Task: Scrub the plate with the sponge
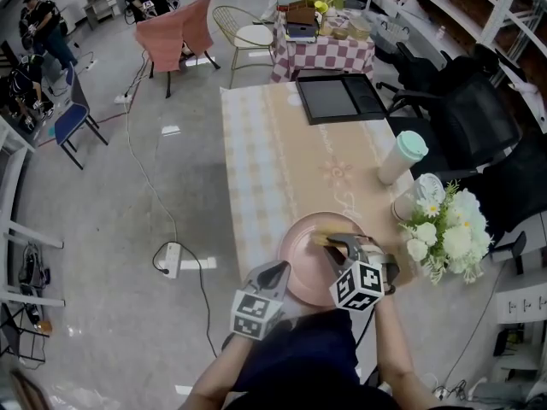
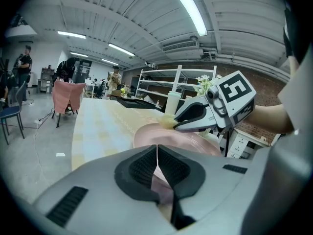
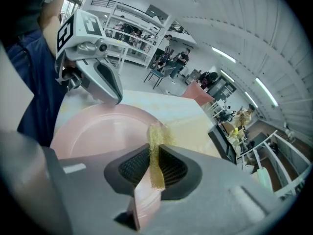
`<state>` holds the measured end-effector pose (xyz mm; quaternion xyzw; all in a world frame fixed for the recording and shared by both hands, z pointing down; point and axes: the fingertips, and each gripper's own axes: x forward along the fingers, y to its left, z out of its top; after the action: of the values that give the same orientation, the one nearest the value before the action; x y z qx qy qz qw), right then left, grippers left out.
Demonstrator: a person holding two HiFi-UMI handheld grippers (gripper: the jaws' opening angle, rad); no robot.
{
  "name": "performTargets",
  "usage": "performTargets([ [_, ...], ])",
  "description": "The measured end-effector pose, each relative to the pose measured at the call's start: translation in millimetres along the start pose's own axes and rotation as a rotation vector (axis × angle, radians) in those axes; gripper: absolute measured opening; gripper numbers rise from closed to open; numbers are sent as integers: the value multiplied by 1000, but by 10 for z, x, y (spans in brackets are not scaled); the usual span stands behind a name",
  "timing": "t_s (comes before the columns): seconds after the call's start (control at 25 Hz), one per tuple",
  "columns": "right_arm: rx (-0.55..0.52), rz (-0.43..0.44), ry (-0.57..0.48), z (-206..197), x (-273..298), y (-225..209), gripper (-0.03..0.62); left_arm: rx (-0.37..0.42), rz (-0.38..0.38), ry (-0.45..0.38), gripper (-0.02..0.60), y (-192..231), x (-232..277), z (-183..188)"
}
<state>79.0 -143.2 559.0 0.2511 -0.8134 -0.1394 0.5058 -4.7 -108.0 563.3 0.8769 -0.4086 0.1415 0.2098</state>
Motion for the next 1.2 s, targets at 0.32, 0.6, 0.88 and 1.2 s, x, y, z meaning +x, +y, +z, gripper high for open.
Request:
performTargets([
  [0.32,-118,-78,0,-79,230,-45,55,-8,18,3,12,37,-5,-16],
  [0.6,-137,-93,-21,-112,312,-60,55,-9,20,8,12,47,1,-30],
  [0.88,-125,-60,-18,-208,437,-62,55,-9,20,10,12,57,20,-25],
  [1.2,-62,-19,-6,-244,508,-67,55,-17,20,14,12,82,7,-21],
])
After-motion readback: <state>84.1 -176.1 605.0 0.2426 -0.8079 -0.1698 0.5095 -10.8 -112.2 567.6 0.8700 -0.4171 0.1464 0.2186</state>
